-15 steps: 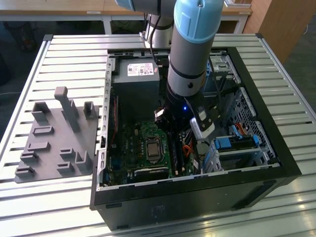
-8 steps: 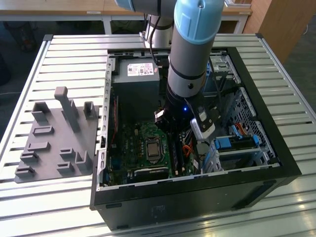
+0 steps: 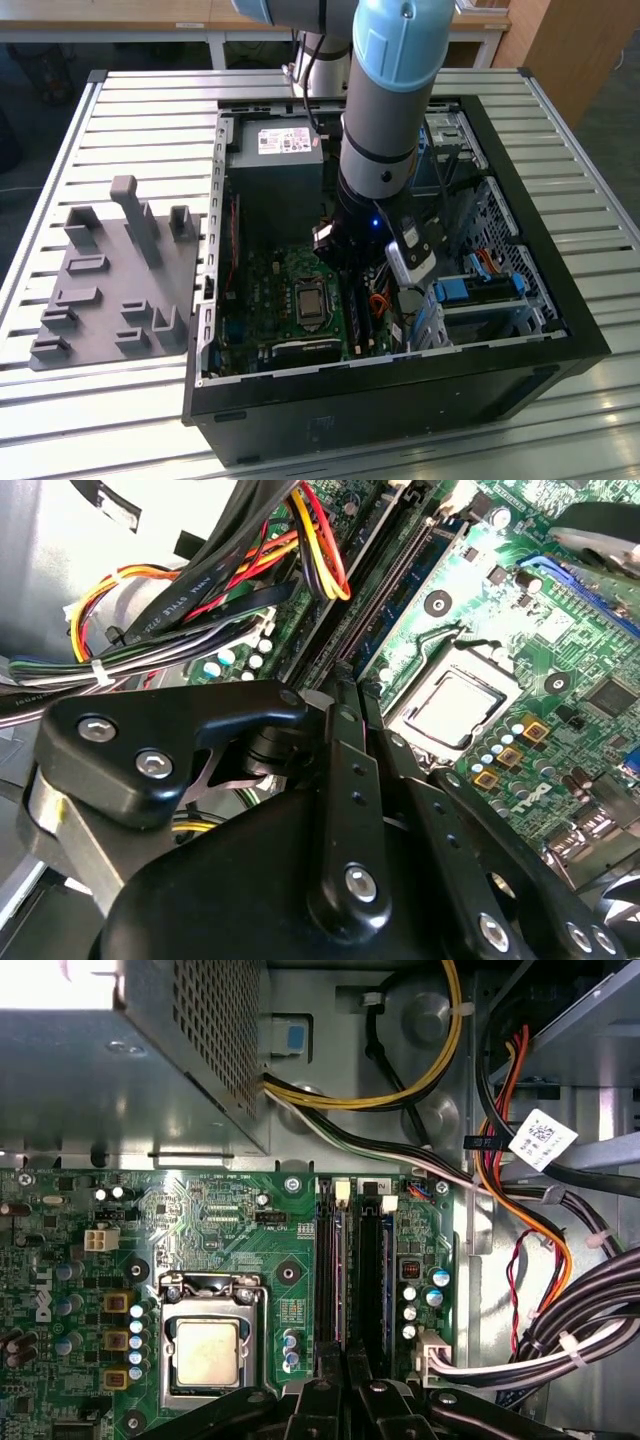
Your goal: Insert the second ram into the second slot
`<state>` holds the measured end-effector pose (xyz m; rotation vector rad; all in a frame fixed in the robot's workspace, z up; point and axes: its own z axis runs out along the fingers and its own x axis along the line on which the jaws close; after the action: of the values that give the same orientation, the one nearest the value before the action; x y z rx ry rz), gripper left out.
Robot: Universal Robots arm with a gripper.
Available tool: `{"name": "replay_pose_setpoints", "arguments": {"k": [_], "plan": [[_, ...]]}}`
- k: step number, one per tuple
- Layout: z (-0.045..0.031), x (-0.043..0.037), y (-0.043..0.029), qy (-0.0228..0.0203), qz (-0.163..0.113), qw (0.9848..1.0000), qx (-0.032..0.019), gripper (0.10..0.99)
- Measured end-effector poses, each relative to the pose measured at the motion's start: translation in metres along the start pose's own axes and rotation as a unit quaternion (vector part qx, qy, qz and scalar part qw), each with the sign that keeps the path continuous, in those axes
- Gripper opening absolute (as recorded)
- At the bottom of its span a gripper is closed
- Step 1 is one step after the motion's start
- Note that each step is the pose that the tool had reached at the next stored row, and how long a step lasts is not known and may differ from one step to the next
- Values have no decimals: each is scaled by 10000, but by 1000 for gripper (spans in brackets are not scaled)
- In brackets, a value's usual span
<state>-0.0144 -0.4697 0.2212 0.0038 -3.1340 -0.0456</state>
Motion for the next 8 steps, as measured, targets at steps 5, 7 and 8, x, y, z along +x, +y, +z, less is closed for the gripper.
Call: {"name": "replay_pose_setpoints", "arguments": {"k": [5, 7, 8], "plan": [[20, 0, 0, 0, 0, 10000, 0, 133], [31, 0, -1, 0, 1, 10000, 0, 133], [37, -1, 0, 0, 1, 10000, -1, 133]]}}
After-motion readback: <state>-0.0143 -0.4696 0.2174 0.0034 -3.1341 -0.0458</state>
